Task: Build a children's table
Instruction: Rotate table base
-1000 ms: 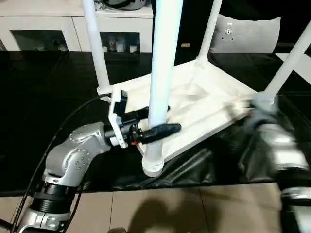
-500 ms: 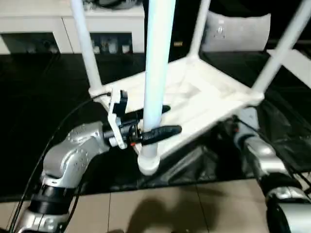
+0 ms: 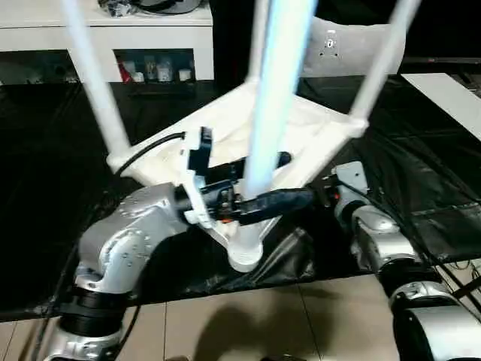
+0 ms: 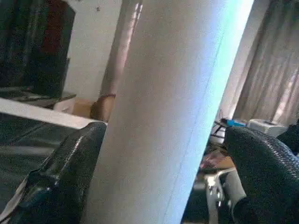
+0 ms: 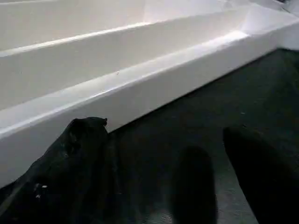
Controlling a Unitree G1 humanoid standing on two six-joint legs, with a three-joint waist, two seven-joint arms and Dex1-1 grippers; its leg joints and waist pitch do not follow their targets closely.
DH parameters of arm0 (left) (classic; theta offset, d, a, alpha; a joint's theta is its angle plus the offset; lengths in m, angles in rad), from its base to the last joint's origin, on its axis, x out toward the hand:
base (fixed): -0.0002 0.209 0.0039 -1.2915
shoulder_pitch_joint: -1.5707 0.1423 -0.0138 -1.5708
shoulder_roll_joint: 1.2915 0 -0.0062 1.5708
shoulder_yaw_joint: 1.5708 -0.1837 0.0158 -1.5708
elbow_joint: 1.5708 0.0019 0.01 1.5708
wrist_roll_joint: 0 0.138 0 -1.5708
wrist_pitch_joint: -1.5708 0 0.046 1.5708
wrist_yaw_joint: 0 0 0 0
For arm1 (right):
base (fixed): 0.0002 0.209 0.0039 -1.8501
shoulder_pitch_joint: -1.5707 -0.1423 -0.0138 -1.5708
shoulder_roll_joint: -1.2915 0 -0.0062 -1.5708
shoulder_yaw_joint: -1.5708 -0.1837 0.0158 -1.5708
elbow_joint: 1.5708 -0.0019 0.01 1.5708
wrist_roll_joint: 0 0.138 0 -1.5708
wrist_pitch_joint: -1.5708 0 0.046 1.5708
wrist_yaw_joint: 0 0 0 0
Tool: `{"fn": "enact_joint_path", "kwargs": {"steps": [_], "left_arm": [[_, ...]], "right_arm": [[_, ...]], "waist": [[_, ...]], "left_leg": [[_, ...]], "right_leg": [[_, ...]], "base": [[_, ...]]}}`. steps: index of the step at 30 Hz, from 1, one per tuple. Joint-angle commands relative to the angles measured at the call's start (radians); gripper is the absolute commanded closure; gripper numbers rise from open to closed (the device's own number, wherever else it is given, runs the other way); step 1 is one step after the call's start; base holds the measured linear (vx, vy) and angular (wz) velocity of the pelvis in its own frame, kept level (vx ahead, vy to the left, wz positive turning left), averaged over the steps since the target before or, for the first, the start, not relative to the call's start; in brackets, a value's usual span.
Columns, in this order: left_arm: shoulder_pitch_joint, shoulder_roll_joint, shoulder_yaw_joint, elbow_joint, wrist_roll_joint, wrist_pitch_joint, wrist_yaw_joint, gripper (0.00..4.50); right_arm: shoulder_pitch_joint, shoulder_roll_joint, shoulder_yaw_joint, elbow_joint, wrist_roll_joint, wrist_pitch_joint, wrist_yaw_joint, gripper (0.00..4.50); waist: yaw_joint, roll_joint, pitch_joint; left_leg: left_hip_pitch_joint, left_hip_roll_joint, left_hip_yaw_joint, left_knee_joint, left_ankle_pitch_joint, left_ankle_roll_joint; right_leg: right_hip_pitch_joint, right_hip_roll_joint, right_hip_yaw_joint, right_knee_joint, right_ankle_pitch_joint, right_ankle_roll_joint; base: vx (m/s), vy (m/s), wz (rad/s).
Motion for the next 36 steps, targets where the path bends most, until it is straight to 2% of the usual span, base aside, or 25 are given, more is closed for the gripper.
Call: {"fn": "enact_joint_path", "kwargs": {"steps": [1,4,5,9,10,12,16,24,29,30,36], "left_arm": [[-0.029,-0.019,-0.042,-0.031,-0.009,0.005,-0.001,0.04],[-0.038,-0.032,-0.058,-0.032,0.017,-0.008,0.008,0.04],[-0.041,-0.037,-0.059,-0.032,0.019,-0.01,0.012,0.04],[-0.06,-0.079,-0.055,-0.023,0.019,-0.02,0.054,0.04],[-0.064,-0.084,-0.064,-0.017,0.042,-0.038,0.055,0.04],[-0.071,-0.096,-0.08,-0.006,0.075,-0.063,0.065,0.04],[-0.079,-0.118,-0.081,-0.002,0.073,-0.065,0.074,0.04],[-0.082,-0.159,-0.099,0.009,0.1,-0.086,0.094,0.04],[-0.078,-0.176,-0.104,0.003,0.098,-0.081,0.1,0.04],[-0.078,-0.178,-0.106,0.004,0.099,-0.08,0.1,0.04],[-0.084,-0.179,-0.106,0.037,0.136,-0.101,0.112,0.04]], "right_arm": [[-0.034,0.025,0.026,-0.003,-0.01,-0.02,0.03,0.0],[-0.025,0.034,0.031,-0.013,-0.005,-0.027,0.056,0.0],[-0.022,0.037,0.033,-0.016,-0.004,-0.028,0.062,0.0],[-0.002,0.069,0.043,-0.039,0.024,-0.028,0.142,0.0],[-0.002,0.08,0.046,-0.041,0.025,-0.028,0.157,0.0],[-0.001,0.101,0.055,-0.044,0.023,-0.034,0.186,0.0],[-0.012,0.113,0.053,-0.035,0.022,-0.035,0.2,0.0],[-0.021,0.124,0.035,-0.024,0.028,-0.043,0.224,0.0],[-0.008,0.137,0.043,-0.038,0.034,-0.05,0.269,0.0],[-0.008,0.138,0.043,-0.038,0.034,-0.05,0.27,0.0],[-0.012,0.141,0.035,-0.033,0.033,-0.048,0.276,0.0]], "waist": [[0.01,-0.007,-0.068],[0.01,-0.007,-0.067],[0.009,0.001,-0.069],[0.011,-0.002,-0.072],[0.009,-0.007,-0.072],[0.008,-0.007,-0.069],[0.006,-0.004,-0.068],[0.012,-0.003,-0.07],[0.012,-0.002,-0.07],[0.012,0.001,-0.07],[0.014,0.001,-0.069]], "left_leg": [[-0.009,0.075,-0.038,-0.068,-0.039,0.059],[-0.008,0.076,-0.038,-0.068,-0.043,0.064],[-0.009,0.077,-0.038,-0.067,-0.039,0.062],[-0.015,0.076,-0.039,-0.064,-0.027,0.074],[-0.018,0.076,-0.04,-0.064,-0.02,0.082],[-0.018,0.074,-0.038,-0.062,-0.036,0.087],[-0.015,0.075,-0.039,-0.063,-0.053,0.075],[-0.015,0.078,-0.039,-0.063,-0.034,0.081],[-0.014,0.079,-0.04,-0.063,-0.041,0.085],[-0.014,0.079,-0.04,-0.063,-0.042,0.084],[-0.013,0.079,-0.04,-0.064,-0.051,0.08]], "right_leg": [[0.063,-0.12,0.093,-0.066,-0.248,-0.126],[0.063,-0.12,0.093,-0.065,-0.243,-0.127],[0.062,-0.12,0.093,-0.065,-0.228,-0.131],[0.067,-0.121,0.093,-0.061,-0.197,-0.142],[0.066,-0.119,0.092,-0.061,-0.193,-0.138],[0.064,-0.121,0.092,-0.068,-0.23,-0.128],[0.061,-0.12,0.09,-0.073,-0.279,-0.114],[0.062,-0.121,0.092,-0.065,-0.22,-0.135],[0.061,-0.121,0.091,-0.068,-0.233,-0.136],[0.061,-0.121,0.091,-0.068,-0.234,-0.137],[0.062,-0.122,0.091,-0.07,-0.239,-0.135]], "base": [[0.0,0.0,0.0],[0.0,0.0,0.0],[0.0,0.0,0.0],[0.0,0.0,0.0],[0.0,0.0,0.0],[0.0,0.0,0.0],[0.0,0.0,0.0],[0.0,0.0,0.0],[0.0,0.0,0.0],[0.0,0.0,0.0],[0.0,0.0,0.0]]}}
